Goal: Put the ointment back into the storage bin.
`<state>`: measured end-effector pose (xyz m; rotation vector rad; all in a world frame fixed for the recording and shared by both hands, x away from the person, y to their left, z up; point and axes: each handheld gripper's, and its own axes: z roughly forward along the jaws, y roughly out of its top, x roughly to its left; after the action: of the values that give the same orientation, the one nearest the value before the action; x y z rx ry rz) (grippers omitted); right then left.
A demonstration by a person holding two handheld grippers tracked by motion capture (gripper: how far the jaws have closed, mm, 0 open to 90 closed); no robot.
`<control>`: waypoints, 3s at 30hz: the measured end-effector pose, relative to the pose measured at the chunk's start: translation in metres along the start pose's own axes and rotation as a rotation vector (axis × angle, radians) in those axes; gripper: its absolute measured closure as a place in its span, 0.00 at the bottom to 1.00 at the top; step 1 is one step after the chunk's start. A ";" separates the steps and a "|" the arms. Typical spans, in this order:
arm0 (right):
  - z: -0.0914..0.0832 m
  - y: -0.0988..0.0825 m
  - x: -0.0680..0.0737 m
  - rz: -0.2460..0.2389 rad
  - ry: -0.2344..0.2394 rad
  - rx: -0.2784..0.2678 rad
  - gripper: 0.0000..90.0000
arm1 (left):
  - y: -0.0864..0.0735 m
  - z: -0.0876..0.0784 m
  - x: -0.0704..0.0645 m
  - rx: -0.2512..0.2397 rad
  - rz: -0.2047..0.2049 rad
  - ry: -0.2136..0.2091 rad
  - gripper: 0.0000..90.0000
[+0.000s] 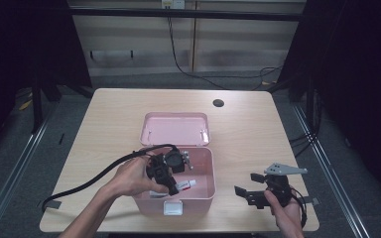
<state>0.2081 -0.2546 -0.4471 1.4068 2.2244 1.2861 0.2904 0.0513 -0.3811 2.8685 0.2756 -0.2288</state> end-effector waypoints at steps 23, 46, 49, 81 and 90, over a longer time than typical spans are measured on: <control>0.001 0.000 0.000 -0.008 0.008 0.000 0.17 | -0.006 0.024 0.022 0.049 -0.027 -0.090 0.79; 0.002 0.000 0.001 -0.005 0.009 0.005 0.17 | 0.002 0.045 0.023 0.148 -0.006 -0.102 0.79; 0.001 0.000 0.001 -0.008 0.011 0.004 0.17 | 0.003 0.047 0.024 0.157 -0.007 -0.098 0.79; 0.002 0.000 0.001 -0.007 0.008 0.008 0.17 | 0.001 0.034 0.022 0.103 0.006 -0.121 0.78; 0.002 0.001 0.001 -0.009 0.008 0.006 0.17 | -0.002 0.016 0.020 0.031 -0.006 -0.082 0.81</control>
<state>0.2089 -0.2530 -0.4474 1.3952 2.2394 1.2855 0.3071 0.0527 -0.4004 2.8803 0.2676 -0.3542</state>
